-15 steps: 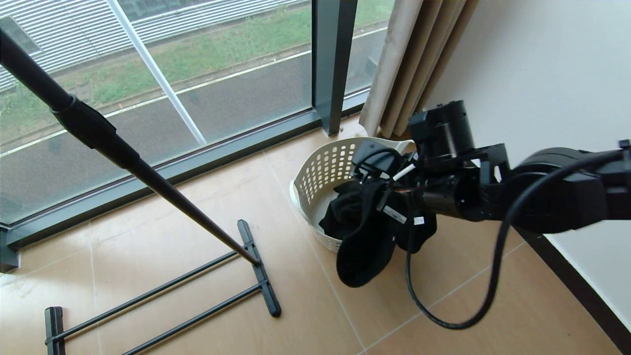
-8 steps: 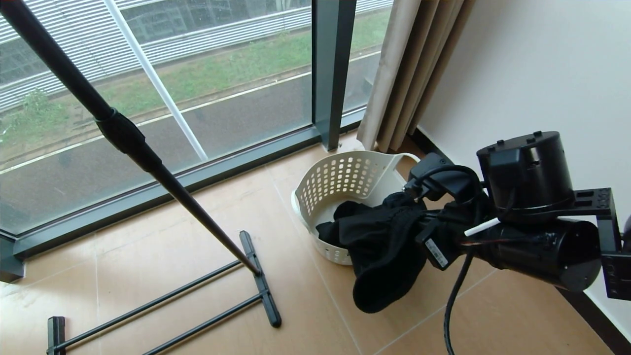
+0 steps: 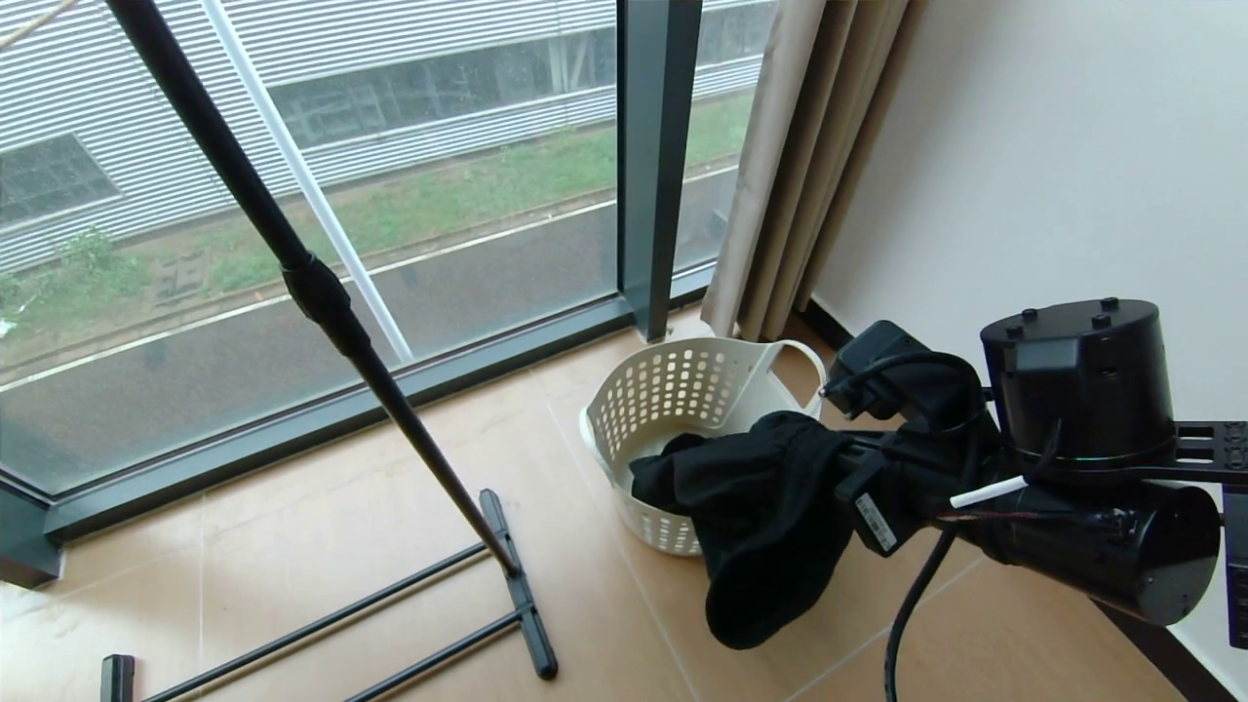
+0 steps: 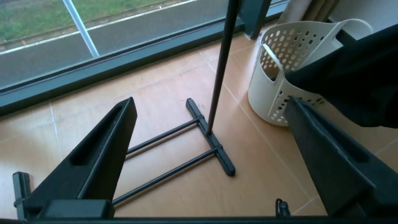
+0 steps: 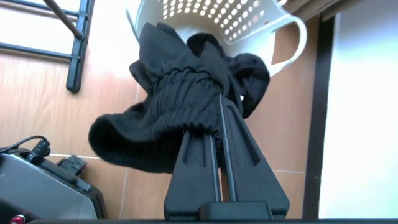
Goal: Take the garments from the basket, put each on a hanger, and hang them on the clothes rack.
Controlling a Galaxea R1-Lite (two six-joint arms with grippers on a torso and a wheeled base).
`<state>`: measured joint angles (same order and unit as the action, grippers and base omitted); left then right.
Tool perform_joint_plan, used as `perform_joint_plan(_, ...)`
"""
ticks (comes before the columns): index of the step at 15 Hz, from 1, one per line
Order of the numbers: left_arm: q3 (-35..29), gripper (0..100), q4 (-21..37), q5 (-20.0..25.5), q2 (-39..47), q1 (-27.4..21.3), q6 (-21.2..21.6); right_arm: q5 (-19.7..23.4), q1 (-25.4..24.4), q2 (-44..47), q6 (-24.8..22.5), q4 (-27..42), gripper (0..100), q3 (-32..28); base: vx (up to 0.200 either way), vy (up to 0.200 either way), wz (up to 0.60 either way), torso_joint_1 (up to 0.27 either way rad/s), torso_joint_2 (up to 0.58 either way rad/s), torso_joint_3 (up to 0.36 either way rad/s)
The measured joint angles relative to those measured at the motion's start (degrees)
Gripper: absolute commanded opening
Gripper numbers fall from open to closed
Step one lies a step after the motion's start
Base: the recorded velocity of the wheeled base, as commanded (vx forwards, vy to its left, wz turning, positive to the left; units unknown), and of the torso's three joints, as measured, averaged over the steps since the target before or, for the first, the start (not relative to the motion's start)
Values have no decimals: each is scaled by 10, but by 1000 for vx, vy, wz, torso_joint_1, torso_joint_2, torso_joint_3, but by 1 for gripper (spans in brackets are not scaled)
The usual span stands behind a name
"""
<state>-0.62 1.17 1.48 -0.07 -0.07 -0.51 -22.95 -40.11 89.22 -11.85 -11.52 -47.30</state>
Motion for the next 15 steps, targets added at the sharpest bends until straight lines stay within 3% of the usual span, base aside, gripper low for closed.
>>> perform_joint_plan(6,0,100,0,0,0,0,-1,-1,1,1,0,-1,0,6,0,0,0,136,-439,-103)
perform_joint_plan(15,0,100,0,0,0,0,-1,-2,1,-1,0,-2,0,10,0,0,0,203,-520,-125)
